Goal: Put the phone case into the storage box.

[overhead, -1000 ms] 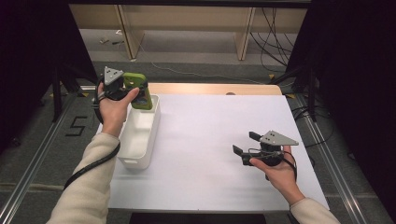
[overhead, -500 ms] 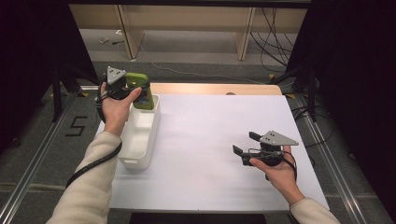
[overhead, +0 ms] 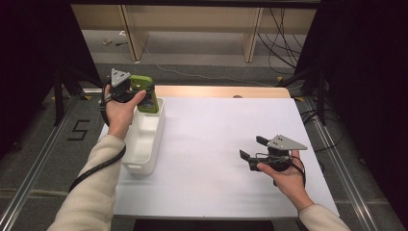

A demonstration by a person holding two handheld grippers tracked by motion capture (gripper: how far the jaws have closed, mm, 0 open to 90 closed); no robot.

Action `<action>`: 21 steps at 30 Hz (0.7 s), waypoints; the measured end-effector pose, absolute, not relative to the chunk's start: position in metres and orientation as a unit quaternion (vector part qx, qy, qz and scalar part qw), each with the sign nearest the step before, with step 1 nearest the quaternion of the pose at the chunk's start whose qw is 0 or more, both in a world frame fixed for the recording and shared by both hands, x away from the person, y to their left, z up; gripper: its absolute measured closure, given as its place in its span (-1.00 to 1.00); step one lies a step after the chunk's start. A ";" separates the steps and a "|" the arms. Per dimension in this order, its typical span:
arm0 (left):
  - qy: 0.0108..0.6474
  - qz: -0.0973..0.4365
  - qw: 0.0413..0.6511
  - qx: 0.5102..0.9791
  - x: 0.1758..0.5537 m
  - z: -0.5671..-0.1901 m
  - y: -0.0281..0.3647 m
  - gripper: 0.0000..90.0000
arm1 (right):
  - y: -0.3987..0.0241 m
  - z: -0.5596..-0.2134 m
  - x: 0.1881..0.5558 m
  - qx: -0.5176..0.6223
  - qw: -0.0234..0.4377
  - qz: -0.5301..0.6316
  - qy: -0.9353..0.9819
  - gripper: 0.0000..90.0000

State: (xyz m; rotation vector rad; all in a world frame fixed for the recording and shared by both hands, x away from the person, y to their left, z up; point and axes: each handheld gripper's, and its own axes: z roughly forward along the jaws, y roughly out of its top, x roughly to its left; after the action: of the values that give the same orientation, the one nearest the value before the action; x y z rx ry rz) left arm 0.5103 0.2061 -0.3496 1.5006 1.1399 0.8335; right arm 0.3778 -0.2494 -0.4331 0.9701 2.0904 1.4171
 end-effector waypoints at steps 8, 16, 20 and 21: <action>0.474 0.345 0.513 0.626 0.514 -0.352 0.205 -0.64 | -0.250 -0.433 0.378 0.350 0.216 0.512 0.754 -0.65; 0.477 0.343 0.512 0.626 0.518 -0.354 0.207 -0.64 | -0.249 -0.433 0.378 0.350 0.216 0.512 0.754 -0.65; 0.479 0.342 0.511 0.626 0.519 -0.355 0.207 -0.64 | -0.249 -0.433 0.378 0.350 0.216 0.512 0.754 -0.64; 0.479 0.341 0.511 0.626 0.520 -0.355 0.207 -0.64 | -0.249 -0.433 0.378 0.351 0.216 0.512 0.754 -0.64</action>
State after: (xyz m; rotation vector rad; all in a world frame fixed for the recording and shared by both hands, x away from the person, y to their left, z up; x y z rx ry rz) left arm 0.5200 0.2071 -0.3551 1.5075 1.1529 0.8217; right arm 0.3779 -0.2493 -0.4333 0.9717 2.0909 1.4186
